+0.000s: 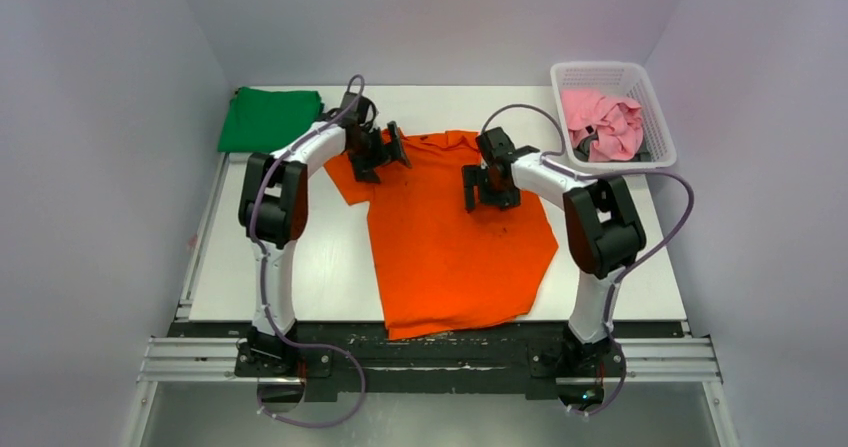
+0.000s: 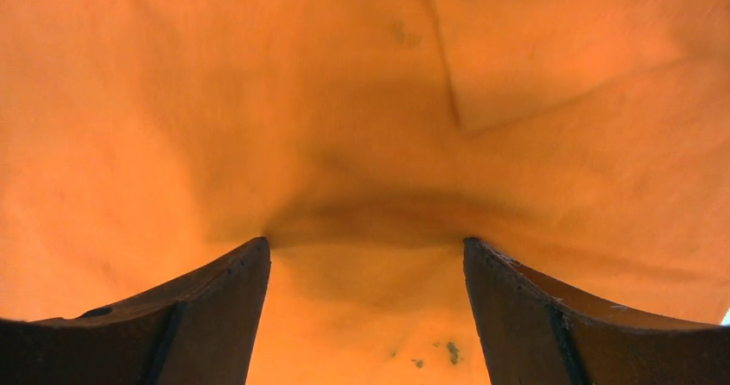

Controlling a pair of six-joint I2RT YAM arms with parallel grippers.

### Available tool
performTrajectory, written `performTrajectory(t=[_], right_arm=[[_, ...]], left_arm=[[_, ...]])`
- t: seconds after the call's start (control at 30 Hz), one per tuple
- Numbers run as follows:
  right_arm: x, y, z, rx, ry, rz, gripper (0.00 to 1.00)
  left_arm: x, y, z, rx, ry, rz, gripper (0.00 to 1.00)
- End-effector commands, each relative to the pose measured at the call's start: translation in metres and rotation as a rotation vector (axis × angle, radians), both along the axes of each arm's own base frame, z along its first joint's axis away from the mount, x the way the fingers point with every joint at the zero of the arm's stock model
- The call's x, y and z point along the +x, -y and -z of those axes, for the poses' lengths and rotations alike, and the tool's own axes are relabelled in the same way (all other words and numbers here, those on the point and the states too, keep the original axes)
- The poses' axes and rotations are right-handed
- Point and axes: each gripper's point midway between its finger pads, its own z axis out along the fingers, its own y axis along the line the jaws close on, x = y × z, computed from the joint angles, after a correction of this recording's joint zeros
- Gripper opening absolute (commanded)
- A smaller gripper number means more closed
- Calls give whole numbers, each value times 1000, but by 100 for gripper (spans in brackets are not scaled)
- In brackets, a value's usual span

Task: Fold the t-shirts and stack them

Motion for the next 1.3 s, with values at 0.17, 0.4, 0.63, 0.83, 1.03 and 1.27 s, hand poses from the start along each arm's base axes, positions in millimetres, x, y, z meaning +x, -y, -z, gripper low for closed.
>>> performTrajectory(t=[0.17,0.4,0.63,0.83,1.03,1.27], right_arm=[[128,13,27,-40,43,106,79],[253,-45,6,108,321,-61,81],[293,-87,-50,290,573,-152,86],[269,-67,-145,239,672,-159,95],[186,-19,-182,159,636,-51,98],[80,20,-149,144,515,50,94]], left_arm=[[-108,-21,38,113,-301,-41,100],[-144,52,38,-66,-394,94,100],[-110,146,-16,-224,-218,236,100],[-84,107,-78,-84,28,170,100],[-113,21,-102,12,104,10,100],[-172,-73,-63,231,1,-185,99]])
